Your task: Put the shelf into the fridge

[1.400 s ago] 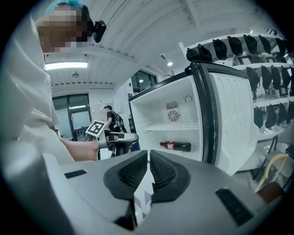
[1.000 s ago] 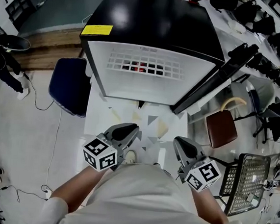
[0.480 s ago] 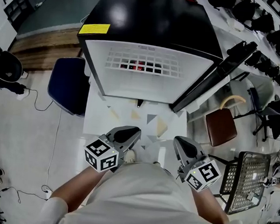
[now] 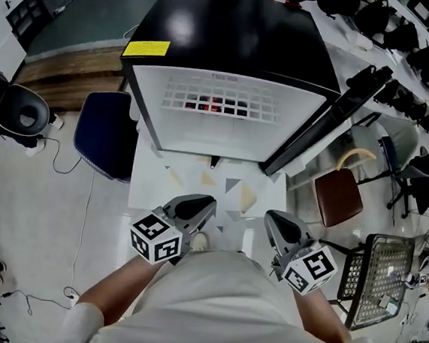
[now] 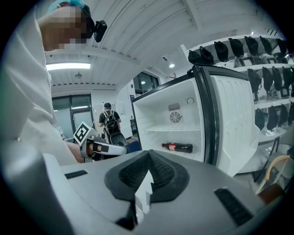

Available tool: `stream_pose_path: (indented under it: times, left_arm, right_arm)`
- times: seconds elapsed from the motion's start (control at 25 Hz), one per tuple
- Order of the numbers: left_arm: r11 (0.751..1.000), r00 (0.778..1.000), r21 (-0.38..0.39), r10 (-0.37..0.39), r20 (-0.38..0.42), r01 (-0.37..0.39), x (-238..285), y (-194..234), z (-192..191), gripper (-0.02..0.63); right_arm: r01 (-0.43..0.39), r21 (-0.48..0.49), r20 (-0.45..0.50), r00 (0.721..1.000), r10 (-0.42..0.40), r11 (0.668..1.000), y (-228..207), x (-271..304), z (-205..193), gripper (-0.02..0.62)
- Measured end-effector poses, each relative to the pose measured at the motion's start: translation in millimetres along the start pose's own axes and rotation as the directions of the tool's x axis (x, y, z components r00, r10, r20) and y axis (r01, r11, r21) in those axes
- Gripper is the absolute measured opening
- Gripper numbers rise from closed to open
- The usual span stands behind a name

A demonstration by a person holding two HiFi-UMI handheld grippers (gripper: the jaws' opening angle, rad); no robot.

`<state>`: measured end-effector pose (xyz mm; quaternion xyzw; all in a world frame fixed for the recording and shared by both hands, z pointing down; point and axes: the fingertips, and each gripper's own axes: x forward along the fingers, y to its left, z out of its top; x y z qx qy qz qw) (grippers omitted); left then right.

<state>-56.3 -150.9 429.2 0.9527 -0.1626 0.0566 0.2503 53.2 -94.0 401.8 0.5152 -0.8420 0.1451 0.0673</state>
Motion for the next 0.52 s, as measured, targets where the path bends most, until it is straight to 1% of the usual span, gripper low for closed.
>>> stream_pose_path:
  times: [0.32,0.52]
  left_arm:
    - [1.0,1.0,-0.017,-0.007,0.003,0.007,4.4,0.9,3.1,0.043]
    - [0.998,1.0,-0.065,-0.012,0.023,0.014,10.4,0.9,7.7,0.043]
  right_arm:
    - [0.011,-0.003,0.004,1.0,-0.011,1.0,-3.6,-3.1,2.4,0.008]
    - [0.014,-0.004,0.009,1.0,-0.014,1.0,-7.8,-5.6,3.5,0.008]
